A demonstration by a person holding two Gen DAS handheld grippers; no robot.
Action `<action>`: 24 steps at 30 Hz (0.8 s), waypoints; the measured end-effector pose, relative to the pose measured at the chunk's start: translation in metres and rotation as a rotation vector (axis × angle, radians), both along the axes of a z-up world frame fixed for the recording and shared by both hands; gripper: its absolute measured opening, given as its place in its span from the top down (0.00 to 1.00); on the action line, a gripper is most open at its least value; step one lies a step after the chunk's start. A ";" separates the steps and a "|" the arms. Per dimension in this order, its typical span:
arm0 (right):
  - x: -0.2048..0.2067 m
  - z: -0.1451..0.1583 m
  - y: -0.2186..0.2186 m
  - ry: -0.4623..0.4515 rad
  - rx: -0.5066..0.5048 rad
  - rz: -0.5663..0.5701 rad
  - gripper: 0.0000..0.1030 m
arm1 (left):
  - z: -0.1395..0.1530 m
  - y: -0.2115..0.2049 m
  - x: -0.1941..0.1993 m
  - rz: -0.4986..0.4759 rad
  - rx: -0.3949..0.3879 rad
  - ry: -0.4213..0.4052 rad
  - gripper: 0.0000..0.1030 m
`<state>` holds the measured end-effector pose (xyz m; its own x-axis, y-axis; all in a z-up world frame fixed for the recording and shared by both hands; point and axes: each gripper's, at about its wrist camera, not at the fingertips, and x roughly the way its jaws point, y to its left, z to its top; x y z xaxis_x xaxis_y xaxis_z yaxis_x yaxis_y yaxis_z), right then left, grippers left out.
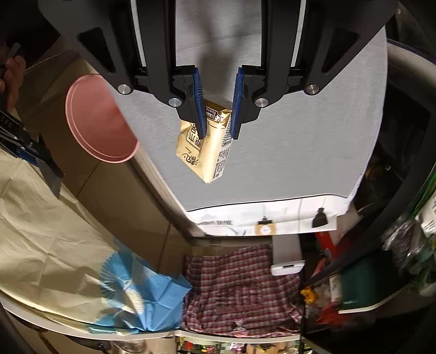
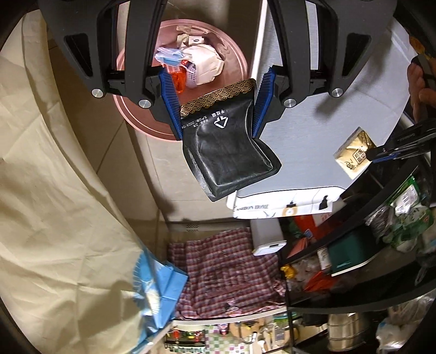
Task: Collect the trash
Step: 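Carry tissue pack and black sachet over the pink bucket and open both tools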
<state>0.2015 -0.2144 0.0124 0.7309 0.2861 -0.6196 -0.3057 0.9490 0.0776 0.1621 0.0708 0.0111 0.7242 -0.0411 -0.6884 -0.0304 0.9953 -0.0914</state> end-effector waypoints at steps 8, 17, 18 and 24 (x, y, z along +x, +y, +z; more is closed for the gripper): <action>0.006 -0.004 -0.019 0.009 -0.001 -0.060 0.51 | 0.003 -0.034 0.008 -0.061 -0.005 -0.010 0.82; 0.011 -0.006 -0.034 0.019 0.007 -0.105 0.51 | 0.006 -0.064 0.017 -0.108 -0.020 -0.020 0.82; 0.012 -0.007 -0.036 0.022 0.006 -0.111 0.51 | 0.007 -0.068 0.019 -0.116 -0.022 -0.024 0.82; 0.017 -0.013 -0.038 0.046 -0.018 -0.136 0.51 | 0.008 -0.095 0.024 -0.166 -0.033 -0.035 0.82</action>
